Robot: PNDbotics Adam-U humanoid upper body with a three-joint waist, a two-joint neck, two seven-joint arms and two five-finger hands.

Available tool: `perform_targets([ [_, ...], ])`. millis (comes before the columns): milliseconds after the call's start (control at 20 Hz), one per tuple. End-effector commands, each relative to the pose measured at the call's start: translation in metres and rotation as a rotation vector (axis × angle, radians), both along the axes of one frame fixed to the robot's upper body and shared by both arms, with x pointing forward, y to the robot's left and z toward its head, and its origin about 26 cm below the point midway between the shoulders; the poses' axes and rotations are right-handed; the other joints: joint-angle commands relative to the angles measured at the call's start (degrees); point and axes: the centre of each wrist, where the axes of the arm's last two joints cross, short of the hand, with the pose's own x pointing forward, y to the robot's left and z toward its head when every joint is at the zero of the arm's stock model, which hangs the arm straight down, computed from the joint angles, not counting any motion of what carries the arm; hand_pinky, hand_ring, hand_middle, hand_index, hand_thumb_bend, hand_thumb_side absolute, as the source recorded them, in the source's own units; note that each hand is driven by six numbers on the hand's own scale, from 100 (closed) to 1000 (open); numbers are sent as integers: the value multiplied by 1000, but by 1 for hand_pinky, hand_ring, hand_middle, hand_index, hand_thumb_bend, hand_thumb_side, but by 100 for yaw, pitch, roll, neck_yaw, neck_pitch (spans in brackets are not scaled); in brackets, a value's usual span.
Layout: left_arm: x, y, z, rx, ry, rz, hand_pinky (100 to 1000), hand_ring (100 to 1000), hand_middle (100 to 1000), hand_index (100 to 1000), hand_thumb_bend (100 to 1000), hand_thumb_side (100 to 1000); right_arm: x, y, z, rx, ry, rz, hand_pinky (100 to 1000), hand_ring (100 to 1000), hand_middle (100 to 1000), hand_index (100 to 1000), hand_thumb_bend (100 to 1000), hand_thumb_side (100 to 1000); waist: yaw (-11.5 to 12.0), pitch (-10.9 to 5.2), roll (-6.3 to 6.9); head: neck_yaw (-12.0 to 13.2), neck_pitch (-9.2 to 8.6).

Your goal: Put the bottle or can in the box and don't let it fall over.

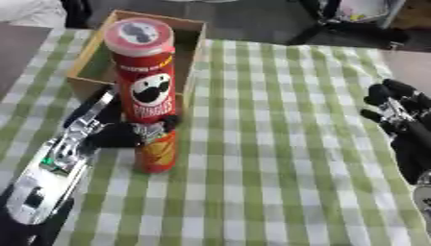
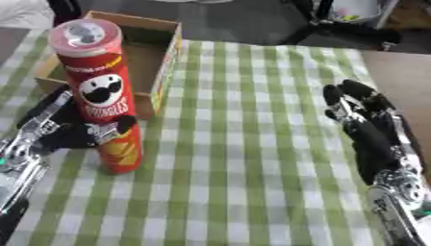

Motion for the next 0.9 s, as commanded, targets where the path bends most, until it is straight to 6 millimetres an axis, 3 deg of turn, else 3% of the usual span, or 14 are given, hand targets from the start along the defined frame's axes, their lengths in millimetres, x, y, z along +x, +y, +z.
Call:
perform_targets([
  [50,-3,-2,11,-22,-10,-30,256,391,151,135,370,100,0,-3,5,-5,-14,-6,734,751,746,729,484,232,5,-121,14,2,-96],
  [150,-4,-1,12,-21,-4,-39,259,391,143,127,361,100,0,-3,5,-4,-13,-7,734,750,746,729,484,232,7,-122,15,-2,-103],
  [300,-4,-1,12,-15,10,-54,267,393,133,116,238,100,0,-3,5,-3,-13,-7,732,748,745,728,482,231,11,-127,16,-10,-111],
  [400,-4,0,13,-11,15,-61,282,399,133,113,217,100,0,-3,5,-3,-14,-7,731,748,744,728,482,229,15,-131,15,-13,-112],
  [550,-5,1,14,-4,12,-67,309,408,134,110,240,100,-1,-4,5,-2,-13,-7,730,747,744,728,480,227,18,-135,15,-6,-110],
  [700,-7,3,18,7,-16,-56,330,436,141,102,186,100,-1,-4,5,-2,-13,-7,730,747,744,728,479,227,23,-140,17,-11,-99],
  [850,-10,5,24,13,-61,-41,314,446,144,100,171,100,-1,-4,5,-4,-13,-8,729,746,743,728,478,225,34,-147,28,-22,-101],
  [900,-12,6,26,9,-73,-39,279,436,133,100,207,100,-1,-4,4,-4,-12,-8,729,746,743,728,477,225,36,-149,32,-27,-102],
])
